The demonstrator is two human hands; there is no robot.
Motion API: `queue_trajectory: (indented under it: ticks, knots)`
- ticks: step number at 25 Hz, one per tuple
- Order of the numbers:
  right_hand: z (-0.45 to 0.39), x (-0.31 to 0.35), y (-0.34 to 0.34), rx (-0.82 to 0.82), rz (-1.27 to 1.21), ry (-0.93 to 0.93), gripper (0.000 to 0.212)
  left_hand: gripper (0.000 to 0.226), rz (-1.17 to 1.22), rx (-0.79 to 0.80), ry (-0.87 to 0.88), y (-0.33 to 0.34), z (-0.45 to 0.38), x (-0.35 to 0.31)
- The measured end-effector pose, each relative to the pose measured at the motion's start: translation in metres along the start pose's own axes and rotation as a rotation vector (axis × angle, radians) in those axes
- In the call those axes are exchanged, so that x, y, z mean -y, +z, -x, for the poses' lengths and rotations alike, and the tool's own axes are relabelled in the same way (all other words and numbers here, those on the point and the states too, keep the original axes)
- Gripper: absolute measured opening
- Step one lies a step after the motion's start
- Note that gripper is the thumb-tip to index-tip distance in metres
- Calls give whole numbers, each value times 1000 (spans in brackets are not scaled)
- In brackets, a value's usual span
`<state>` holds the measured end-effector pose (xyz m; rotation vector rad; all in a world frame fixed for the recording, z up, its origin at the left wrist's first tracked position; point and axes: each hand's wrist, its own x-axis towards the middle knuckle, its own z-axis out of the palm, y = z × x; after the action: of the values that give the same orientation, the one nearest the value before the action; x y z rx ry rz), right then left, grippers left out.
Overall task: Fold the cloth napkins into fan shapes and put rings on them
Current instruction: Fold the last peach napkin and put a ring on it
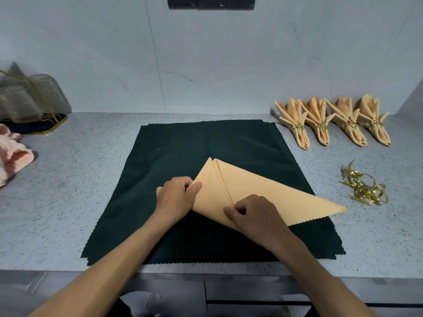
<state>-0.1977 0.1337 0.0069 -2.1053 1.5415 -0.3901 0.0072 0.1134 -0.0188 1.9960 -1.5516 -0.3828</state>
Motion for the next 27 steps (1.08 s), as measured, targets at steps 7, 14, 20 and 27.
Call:
queue_trajectory:
  ticks: [7, 14, 20, 27]
  knots:
    - [-1, -5, 8, -46, 85, -24, 32, 35, 24, -26, -10, 7, -8, -3]
    - [-5, -6, 9, -95, 43, -32, 15, 18, -27, -23, 0, 11, -11, -7]
    - [-3, -13, 17, -144, 74, -110, 17, 52, -428, 4, 444, 25, -22, -19]
    - [-9, -15, 14, -100, 69, -89, 13, 51, -553, 221, 270, 40, -34, -24]
